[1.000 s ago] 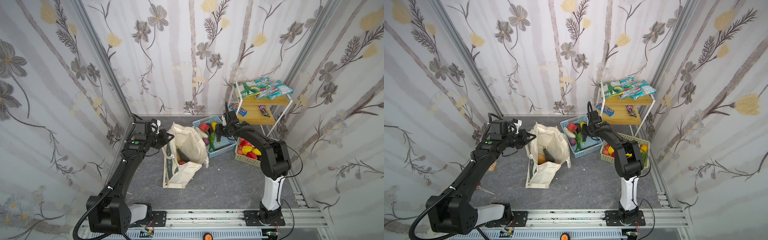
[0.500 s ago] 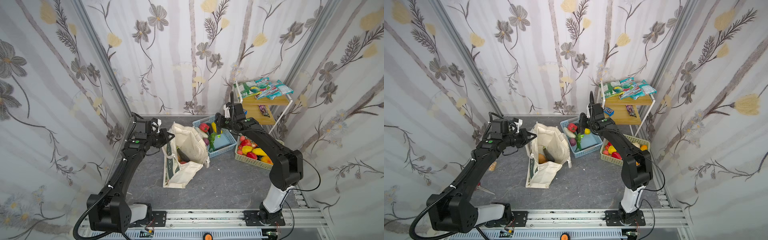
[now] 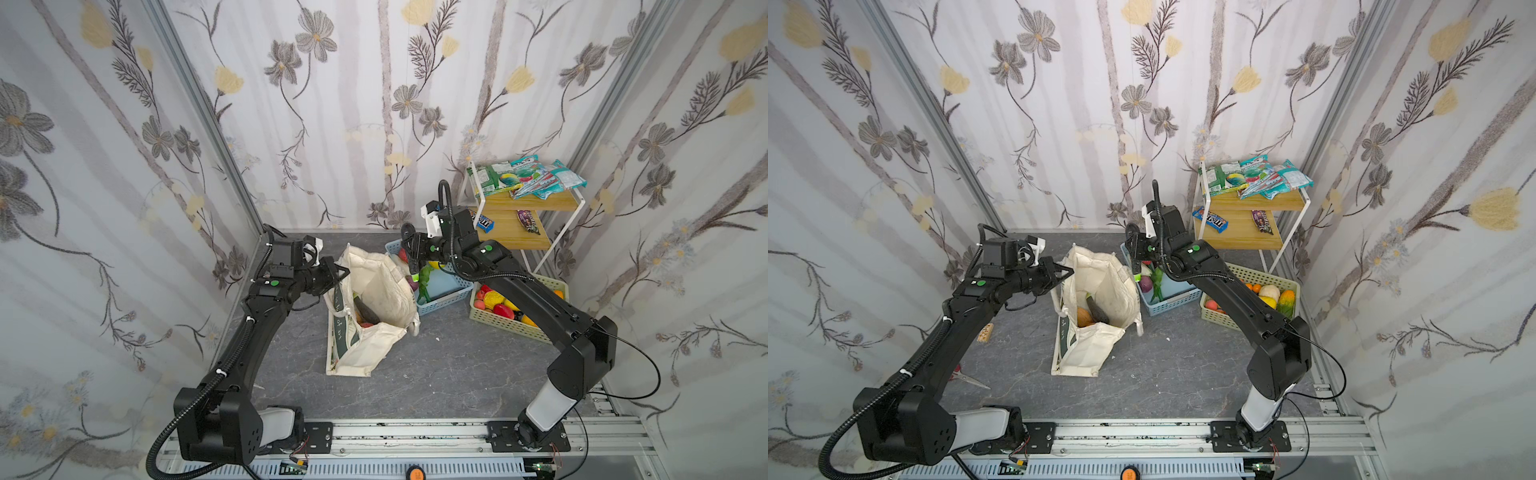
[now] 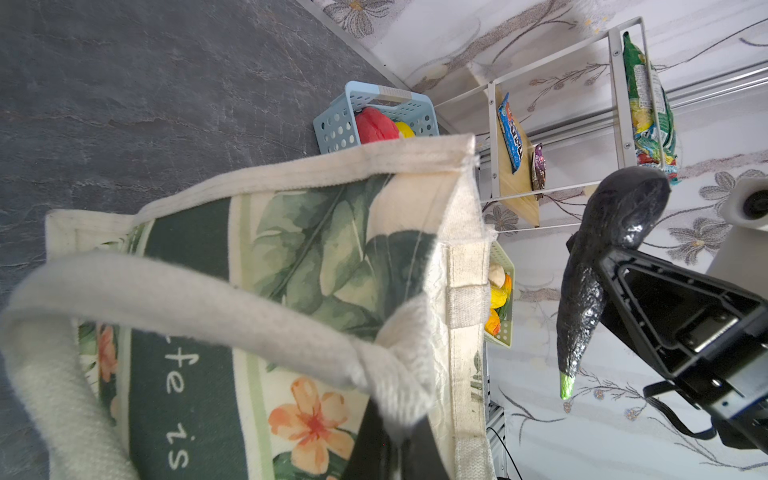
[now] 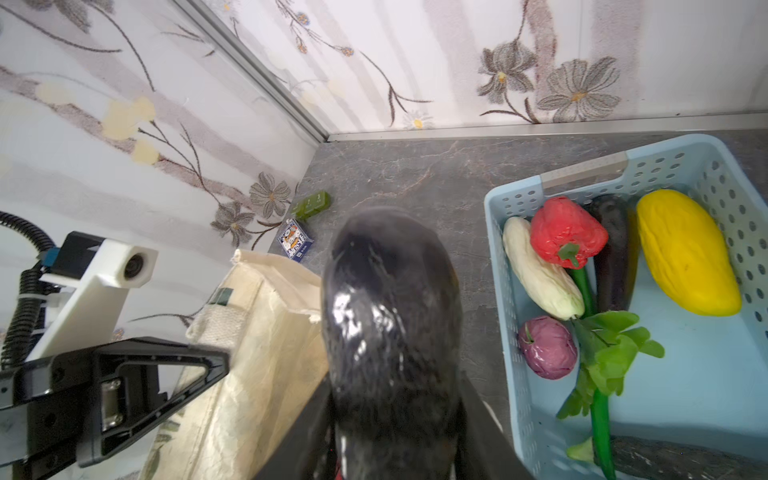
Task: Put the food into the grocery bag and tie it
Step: 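Carry the round dark eggplant over the tote bag with the right gripper, then lower the eggplant into the bag and open the right gripper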
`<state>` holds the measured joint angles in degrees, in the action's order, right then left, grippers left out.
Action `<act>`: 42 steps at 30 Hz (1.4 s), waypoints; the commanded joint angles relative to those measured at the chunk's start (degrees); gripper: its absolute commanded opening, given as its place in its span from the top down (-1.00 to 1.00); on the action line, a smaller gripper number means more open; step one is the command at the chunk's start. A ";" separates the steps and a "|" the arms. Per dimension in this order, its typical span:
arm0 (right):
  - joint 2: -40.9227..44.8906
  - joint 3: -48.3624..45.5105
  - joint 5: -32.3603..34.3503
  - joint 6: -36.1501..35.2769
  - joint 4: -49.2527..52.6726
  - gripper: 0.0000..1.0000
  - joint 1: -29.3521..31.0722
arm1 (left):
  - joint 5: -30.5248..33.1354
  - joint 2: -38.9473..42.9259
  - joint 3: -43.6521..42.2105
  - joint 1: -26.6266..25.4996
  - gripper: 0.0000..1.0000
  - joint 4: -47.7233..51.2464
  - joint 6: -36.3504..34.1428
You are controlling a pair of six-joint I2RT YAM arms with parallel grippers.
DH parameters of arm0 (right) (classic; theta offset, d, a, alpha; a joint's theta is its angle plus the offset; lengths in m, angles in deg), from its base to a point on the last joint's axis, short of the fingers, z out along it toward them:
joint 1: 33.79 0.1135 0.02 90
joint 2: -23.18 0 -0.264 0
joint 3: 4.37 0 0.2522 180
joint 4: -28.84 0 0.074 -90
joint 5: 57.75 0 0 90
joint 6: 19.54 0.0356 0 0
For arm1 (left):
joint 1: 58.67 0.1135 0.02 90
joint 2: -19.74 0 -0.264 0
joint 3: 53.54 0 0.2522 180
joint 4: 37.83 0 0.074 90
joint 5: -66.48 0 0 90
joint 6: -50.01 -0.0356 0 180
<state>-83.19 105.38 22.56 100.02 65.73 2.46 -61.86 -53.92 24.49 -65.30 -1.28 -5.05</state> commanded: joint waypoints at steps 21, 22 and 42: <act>-1.56 -7.57 -5.51 -1.74 -11.51 0.15 10.86 | 0.12 -0.33 0.81 -0.31 1.00 -1.05 0.48; -1.78 -7.88 -5.51 -2.19 -11.65 0.15 12.82 | 0.12 -0.33 0.77 -0.30 1.00 -0.93 0.54; -7.49 -9.73 -6.18 -3.74 -12.04 0.16 14.04 | 0.82 -0.13 1.74 -0.83 1.00 0.27 0.39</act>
<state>-90.07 95.91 17.01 96.94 56.40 16.43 -61.10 -54.49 25.89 -65.95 0.14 -5.01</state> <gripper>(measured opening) 0.422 0.052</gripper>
